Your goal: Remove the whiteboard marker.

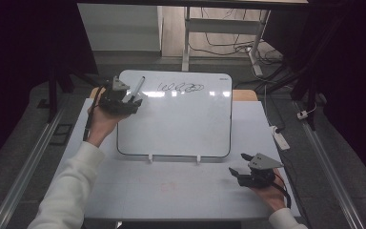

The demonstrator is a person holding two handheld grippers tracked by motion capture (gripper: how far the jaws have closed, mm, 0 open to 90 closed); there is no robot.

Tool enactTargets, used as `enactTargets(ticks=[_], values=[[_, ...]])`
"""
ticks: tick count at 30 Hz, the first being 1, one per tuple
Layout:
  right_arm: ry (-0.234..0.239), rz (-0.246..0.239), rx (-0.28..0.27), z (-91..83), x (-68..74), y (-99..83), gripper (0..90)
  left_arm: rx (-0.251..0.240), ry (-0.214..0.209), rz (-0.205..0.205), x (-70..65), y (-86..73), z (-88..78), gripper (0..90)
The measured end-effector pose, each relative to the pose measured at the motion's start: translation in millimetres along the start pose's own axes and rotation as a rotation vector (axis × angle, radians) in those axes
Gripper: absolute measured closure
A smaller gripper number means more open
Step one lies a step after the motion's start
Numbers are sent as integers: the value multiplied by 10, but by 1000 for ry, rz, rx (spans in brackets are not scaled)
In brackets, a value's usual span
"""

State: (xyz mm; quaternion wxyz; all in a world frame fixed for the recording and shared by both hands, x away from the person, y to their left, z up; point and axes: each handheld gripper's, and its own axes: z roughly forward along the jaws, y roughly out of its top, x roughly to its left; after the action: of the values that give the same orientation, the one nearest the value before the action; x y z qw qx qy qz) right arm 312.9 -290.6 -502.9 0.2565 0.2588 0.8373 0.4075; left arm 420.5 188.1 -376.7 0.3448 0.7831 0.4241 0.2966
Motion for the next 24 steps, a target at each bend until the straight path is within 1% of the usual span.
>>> enactTargets(ticks=[1, 3, 6, 7, 8, 9, 10, 11, 14, 18, 19, 20, 24], values=[[0, 3, 2, 4, 0, -4, 277, -3, 10, 1, 23, 61, 51, 335], [0, 2, 5, 9, -2, -8, 277, -1, 20, 10, 45, 119, 102, 351], [5, -1, 3, 8, 2, -11, 277, 4, 32, 20, 70, 193, 178, 389], [6, -1, 2, 8, 6, -11, 277, 4, 32, 20, 70, 193, 178, 405], [6, -1, 2, 8, 6, -11, 277, 5, 35, 20, 79, 212, 202, 405], [5, -1, 4, 8, 7, -12, 277, 10, 40, 25, 95, 243, 246, 439], [5, -1, 4, 8, 7, -12, 277, 10, 40, 25, 95, 243, 246, 461], [5, 0, 5, 9, 6, -14, 277, 18, 44, 29, 107, 266, 285, 477], [4, 2, 7, 11, 4, -18, 277, 30, 53, 40, 116, 282, 334, 537], [3, 4, 8, 11, 2, -22, 277, 36, 61, 43, 122, 284, 365, 621], [2, 4, 8, 11, 0, -23, 277, 44, 69, 54, 123, 282, 379, 640], [1, 4, 8, 11, 0, -22, 277, 44, 69, 54, 123, 282, 379, 657], [-2, 3, 8, 9, 0, -21, 277, 40, 91, 81, 104, 291, 399, 727]])
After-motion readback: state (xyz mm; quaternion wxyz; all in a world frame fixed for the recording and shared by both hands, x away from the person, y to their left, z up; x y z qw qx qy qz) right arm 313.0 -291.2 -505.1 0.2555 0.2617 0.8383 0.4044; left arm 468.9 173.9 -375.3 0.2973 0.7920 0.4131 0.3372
